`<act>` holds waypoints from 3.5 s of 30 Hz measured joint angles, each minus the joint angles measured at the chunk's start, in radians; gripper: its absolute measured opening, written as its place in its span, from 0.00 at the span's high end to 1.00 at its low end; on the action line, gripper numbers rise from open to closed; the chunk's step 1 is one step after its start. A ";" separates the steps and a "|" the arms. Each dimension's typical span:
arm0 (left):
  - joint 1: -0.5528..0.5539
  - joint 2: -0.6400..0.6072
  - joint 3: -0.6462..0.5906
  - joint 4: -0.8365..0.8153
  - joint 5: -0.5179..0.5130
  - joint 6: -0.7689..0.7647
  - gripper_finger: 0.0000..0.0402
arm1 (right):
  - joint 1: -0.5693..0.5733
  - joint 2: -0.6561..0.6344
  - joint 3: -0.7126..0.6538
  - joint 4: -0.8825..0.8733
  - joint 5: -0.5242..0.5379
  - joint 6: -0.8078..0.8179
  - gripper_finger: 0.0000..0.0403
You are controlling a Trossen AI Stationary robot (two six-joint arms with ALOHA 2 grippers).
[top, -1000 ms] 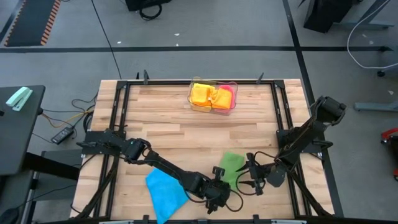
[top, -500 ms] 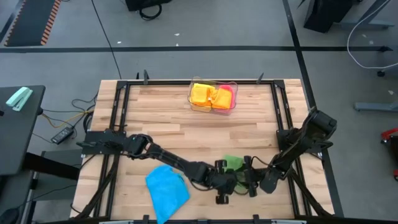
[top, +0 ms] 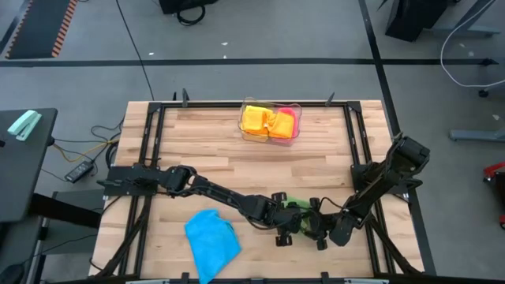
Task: Fold microfiber towels
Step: Fold the green microfiber cloth
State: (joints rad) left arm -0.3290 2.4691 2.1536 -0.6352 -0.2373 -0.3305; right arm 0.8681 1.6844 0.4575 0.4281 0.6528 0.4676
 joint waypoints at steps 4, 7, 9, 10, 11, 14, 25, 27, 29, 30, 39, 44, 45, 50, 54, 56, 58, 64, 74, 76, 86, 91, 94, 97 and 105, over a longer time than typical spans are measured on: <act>-0.001 0.005 0.001 0.001 -0.002 0.001 0.92 | 0.009 -0.047 0.000 -0.039 -0.015 0.002 0.42; -0.006 0.012 0.000 -0.011 -0.004 0.002 0.90 | 0.012 -0.114 0.000 -0.122 -0.013 0.025 0.42; -0.006 0.013 -0.001 -0.012 -0.005 0.005 0.91 | 0.010 -0.174 0.000 -0.186 -0.005 0.044 0.42; -0.006 0.012 0.000 -0.011 -0.005 0.006 0.92 | 0.009 -0.206 0.000 -0.234 -0.002 0.051 0.42; -0.006 0.012 0.000 -0.011 -0.005 0.007 0.93 | 0.006 -0.235 0.000 -0.278 0.004 0.057 0.42; -0.007 0.012 0.000 -0.008 -0.005 0.009 0.94 | 0.003 -0.316 0.000 -0.400 0.055 0.065 0.42; -0.007 0.012 0.000 0.002 -0.001 0.039 0.90 | -0.101 -0.326 -0.060 -0.540 0.202 0.094 0.42; -0.006 0.012 0.000 0.001 0.004 0.039 0.91 | -0.148 -0.312 -0.077 -0.536 0.167 0.116 0.42; -0.005 0.012 0.000 0.001 0.025 0.039 0.92 | -0.181 -0.303 -0.091 -0.533 0.156 0.129 0.42; -0.005 0.012 0.000 0.002 0.034 0.040 0.93 | -0.190 -0.301 -0.098 -0.526 0.151 0.132 0.42; 0.012 0.003 0.020 0.012 0.044 0.108 0.90 | -0.200 -0.279 -0.116 -0.387 0.068 0.057 0.42; 0.032 0.003 0.020 0.009 0.043 0.142 0.91 | -0.198 -0.189 -0.116 -0.316 0.059 0.067 0.42; 0.037 0.003 0.020 0.010 0.044 0.145 0.92 | -0.197 -0.172 -0.116 -0.299 0.065 0.069 0.42; 0.073 0.003 0.020 0.012 0.042 0.146 0.93 | -0.196 -0.124 -0.114 -0.241 0.075 0.089 0.42; 0.093 0.003 0.020 0.008 0.040 0.154 0.90 | -0.175 -0.128 -0.114 -0.247 0.078 0.112 0.42; 0.097 0.003 0.019 -0.004 0.041 0.164 0.89 | -0.158 -0.136 -0.114 -0.253 0.074 0.116 0.42; 0.099 0.003 0.018 -0.008 0.042 0.171 0.89 | -0.141 -0.145 -0.114 -0.256 0.060 0.114 0.42; 0.106 0.011 0.018 0.004 0.039 0.185 0.90 | -0.114 -0.156 -0.116 -0.260 0.042 0.109 0.42; 0.100 0.051 0.015 0.072 0.028 0.246 0.77 | -0.090 -0.156 -0.114 -0.264 0.039 0.105 0.42; 0.099 0.052 0.015 0.075 0.020 0.250 0.72 | -0.090 -0.156 -0.114 -0.266 0.039 0.106 0.42; 0.080 0.028 0.016 0.056 0.002 0.295 0.37 | -0.090 -0.156 -0.113 -0.268 0.039 0.112 0.42; 0.066 -0.004 0.017 0.048 -0.004 0.303 0.34 | -0.089 -0.156 -0.111 -0.273 0.041 0.113 0.42; 0.056 -0.020 0.016 0.024 -0.020 0.321 0.36 | -0.086 -0.156 -0.110 -0.275 0.044 0.109 0.42; 0.053 -0.030 0.017 0.010 -0.036 0.328 0.40 | -0.086 -0.156 -0.110 -0.276 0.044 0.109 0.42; 0.044 -0.050 0.016 -0.079 -0.039 0.343 0.50 | -0.086 -0.156 -0.110 -0.279 0.044 0.123 0.42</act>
State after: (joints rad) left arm -0.2849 2.4191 2.1700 -0.7145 -0.2767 0.0120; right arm 0.7822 1.5284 0.3477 0.1493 0.6968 0.5903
